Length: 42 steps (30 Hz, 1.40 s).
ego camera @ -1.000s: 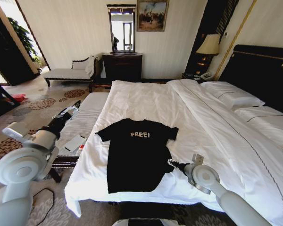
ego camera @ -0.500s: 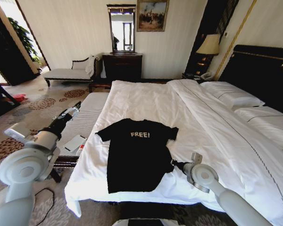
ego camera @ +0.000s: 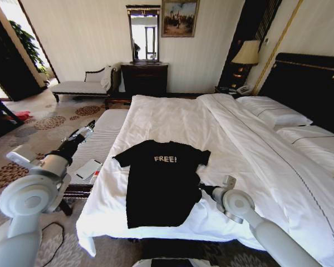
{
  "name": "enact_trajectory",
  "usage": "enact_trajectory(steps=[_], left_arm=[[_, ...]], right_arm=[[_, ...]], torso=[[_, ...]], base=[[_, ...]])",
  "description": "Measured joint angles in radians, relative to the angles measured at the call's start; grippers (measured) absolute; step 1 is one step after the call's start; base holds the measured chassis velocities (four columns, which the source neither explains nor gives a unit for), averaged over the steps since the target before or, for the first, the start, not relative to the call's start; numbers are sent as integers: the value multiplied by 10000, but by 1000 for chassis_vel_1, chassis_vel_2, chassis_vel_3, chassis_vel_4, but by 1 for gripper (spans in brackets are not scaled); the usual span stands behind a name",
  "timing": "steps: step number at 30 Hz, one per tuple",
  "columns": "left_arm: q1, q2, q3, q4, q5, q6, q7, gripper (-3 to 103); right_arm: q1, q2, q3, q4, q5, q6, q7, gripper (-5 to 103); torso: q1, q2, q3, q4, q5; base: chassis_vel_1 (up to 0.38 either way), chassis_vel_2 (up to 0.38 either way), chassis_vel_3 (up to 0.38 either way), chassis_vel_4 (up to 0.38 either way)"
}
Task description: Fold the clothes on the bed.
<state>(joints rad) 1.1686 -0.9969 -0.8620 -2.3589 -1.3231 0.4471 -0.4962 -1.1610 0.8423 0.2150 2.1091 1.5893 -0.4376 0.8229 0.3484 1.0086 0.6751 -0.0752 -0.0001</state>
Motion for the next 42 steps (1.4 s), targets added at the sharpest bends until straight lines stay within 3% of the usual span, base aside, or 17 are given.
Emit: enact_trajectory(steps=[17,31,34,36,38,39,40,42], left_arm=[[88,-102,140,96,241,-1,1,100],[267,-93,110,28,352,-1,-37,100],[272,-90,121,27,395,-1,-46,100],[269,-101,141,29,419,-1,-45,100],[263,-152,211,34,524,-1,-46,100],[261,-178,245,34,566,-1,-42,100],[261,-233,310,34,647,-1,-39,100],[260,-263,338,33,688,-1,-35,100]], right_arm=[[675,1212,-1477,-1056,-1630,814,-1792,0],[1424,2192,-2254,-2240,-2508,1404,-2621,-3],[1294,2124,-2201,-2187,-2835,1678,-3058,13],[1255,2058,-2132,-2114,-2869,1769,-3175,13],[1169,1893,-1885,-1891,-2865,1980,-3400,24],[1136,1832,-1780,-1804,-2835,2062,-3475,24],[1019,1632,-1462,-1526,-2686,2299,-3714,34],[946,1528,-1280,-1363,-2560,2396,-3805,34]], torso=[[0,1,0,-1,0],[0,0,0,0,1],[0,0,0,0,3],[0,0,0,0,3],[0,1,0,-2,1],[0,0,0,-1,2],[0,0,0,-1,2],[0,0,0,-2,1]], base=[[0,0,0,0],[0,0,0,0],[0,0,0,0],[0,0,0,0],[0,0,0,0],[0,0,0,0],[0,0,0,0],[0,0,0,0]])
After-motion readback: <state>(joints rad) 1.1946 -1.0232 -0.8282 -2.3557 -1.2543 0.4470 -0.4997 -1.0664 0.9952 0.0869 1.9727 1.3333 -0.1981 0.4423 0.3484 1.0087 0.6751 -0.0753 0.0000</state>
